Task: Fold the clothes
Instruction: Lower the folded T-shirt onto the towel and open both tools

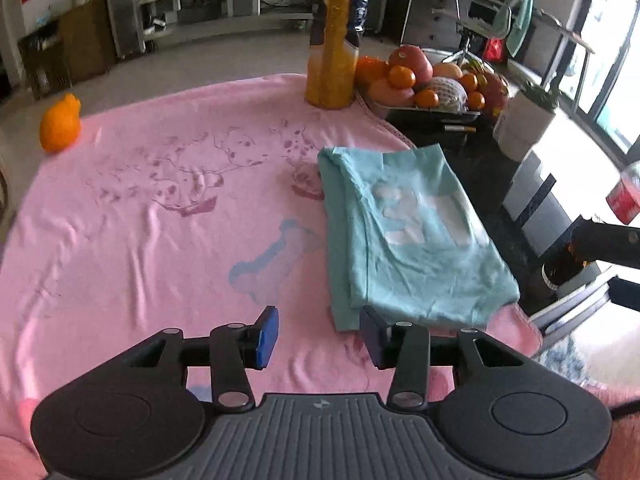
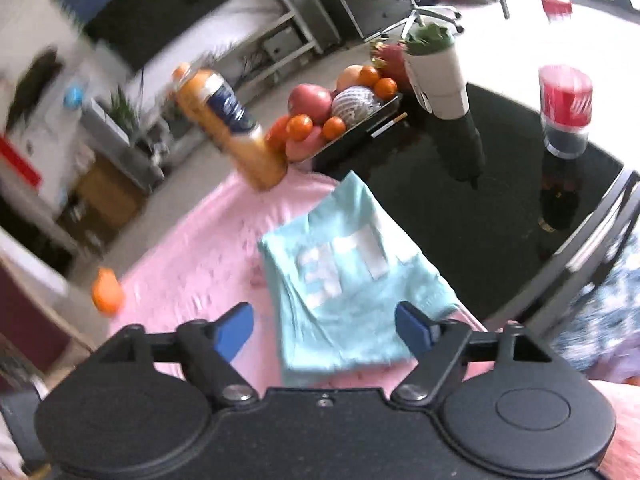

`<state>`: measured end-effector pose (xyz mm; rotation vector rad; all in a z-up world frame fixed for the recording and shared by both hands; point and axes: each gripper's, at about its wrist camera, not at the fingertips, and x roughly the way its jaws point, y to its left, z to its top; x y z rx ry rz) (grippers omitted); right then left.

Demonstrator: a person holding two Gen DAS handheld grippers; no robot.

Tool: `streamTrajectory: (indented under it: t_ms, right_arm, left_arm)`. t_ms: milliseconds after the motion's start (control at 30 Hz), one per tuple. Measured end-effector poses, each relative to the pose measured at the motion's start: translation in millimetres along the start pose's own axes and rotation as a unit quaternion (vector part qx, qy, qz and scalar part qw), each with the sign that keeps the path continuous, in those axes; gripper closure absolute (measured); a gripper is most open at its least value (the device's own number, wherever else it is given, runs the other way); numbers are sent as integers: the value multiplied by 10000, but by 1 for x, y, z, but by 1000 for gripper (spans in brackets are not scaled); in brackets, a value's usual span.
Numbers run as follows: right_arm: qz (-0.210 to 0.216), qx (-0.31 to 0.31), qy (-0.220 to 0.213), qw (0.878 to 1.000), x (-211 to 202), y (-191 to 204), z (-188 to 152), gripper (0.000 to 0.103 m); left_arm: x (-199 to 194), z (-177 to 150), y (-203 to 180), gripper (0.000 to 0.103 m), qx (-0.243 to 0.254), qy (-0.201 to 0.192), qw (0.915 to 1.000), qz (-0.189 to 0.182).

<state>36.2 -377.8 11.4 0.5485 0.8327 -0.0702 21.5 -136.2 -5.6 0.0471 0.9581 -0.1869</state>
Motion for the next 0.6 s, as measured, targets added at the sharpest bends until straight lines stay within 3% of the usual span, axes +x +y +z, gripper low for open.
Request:
streamTrajectory:
  t_ms: [67,133,200,300,433,600]
  right_arm:
    - [-268,-265,28,9993,-12,8,-8,9]
    - [-536,-529,56,9971,-25,17,-16,0]
    - [-804,-793,84,9936,-37,25,-24,0]
    - [-1112,-974,8,9890,-52,31,-32,0]
    - [-1181,-1005,-158,9878,-70,33,-36,0]
    - [-1466,-1410,-294,9786,-83,39,-38,0]
  left_arm:
    - [-10,-2,-2,56,81,12,10000,-32]
    - [-21,-4,-4,46,141,1,9998,-114]
    - [-35,-6,-7,37,207,-124,9995,-218]
    - [-53,-10,-11,31,288,-289,9988,-261]
    - [-69,-14,-16,19,338,-326,9984,-326]
    - [-81,-18,-22,19,390,-404,9978,-363]
